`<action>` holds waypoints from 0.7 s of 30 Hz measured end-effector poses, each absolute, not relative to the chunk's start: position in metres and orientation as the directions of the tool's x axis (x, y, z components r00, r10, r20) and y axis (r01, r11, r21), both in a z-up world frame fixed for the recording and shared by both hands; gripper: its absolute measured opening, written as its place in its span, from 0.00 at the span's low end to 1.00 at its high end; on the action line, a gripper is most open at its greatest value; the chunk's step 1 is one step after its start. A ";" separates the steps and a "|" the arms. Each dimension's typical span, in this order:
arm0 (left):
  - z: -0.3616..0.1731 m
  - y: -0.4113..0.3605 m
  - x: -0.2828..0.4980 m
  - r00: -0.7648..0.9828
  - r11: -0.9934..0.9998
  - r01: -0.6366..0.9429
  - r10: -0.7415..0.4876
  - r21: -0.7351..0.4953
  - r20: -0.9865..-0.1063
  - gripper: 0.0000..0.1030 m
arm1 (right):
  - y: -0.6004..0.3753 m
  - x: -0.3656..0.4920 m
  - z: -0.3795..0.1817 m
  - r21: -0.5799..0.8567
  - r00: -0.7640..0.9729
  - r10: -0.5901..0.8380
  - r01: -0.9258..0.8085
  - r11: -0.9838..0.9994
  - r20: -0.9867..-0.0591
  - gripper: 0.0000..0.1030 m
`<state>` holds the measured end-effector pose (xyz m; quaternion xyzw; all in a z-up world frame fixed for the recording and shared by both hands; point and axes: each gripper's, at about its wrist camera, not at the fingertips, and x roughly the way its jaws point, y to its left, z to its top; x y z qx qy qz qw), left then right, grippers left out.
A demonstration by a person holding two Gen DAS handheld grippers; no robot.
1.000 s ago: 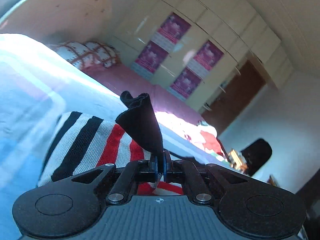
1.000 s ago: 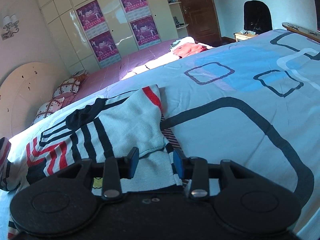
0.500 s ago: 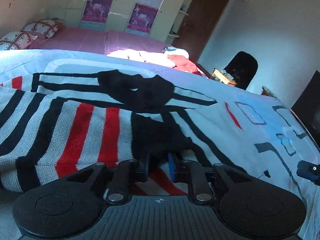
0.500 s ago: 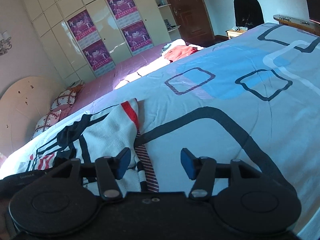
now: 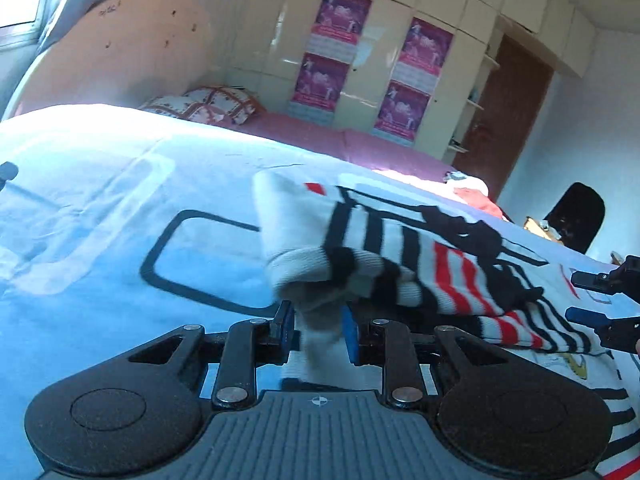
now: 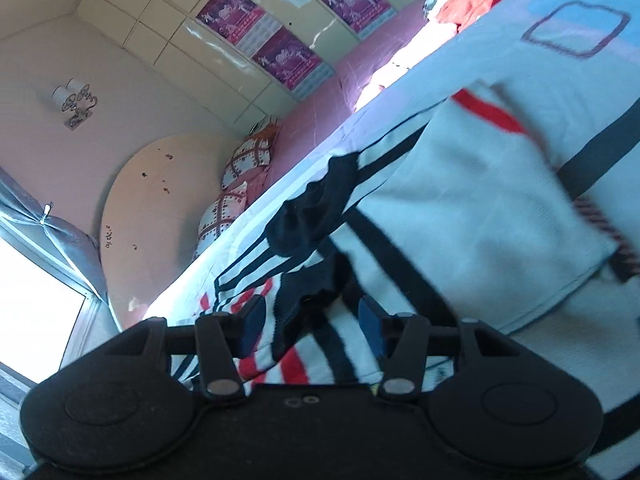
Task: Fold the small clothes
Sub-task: 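Fold the sleeve with the left gripper across the sweater body, then lower the sleeve onto the body and open the left gripper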
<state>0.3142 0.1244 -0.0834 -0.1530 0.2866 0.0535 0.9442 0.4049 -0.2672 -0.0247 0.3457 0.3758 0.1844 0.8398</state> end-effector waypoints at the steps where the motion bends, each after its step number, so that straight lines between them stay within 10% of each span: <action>1: -0.086 0.130 0.316 0.824 0.946 -0.190 0.010 -0.261 -0.566 0.24 | -0.257 0.410 -0.029 0.723 0.640 0.574 -0.040 0.690 -0.511 0.49; 7: -0.104 0.139 0.349 0.816 0.934 -0.147 -0.072 -0.327 -0.574 0.24 | -0.223 0.426 -0.040 0.691 0.611 0.541 0.014 0.723 -0.578 0.42; 12: -0.109 0.133 0.365 0.812 0.937 -0.150 -0.065 -0.316 -0.580 0.24 | -0.213 0.433 -0.041 0.619 0.619 0.472 0.030 0.784 -0.628 0.09; 21: -0.111 0.130 0.372 0.804 0.944 -0.150 -0.058 -0.295 -0.592 0.24 | -0.246 0.402 0.022 0.448 0.806 0.318 -0.074 0.891 -0.499 0.06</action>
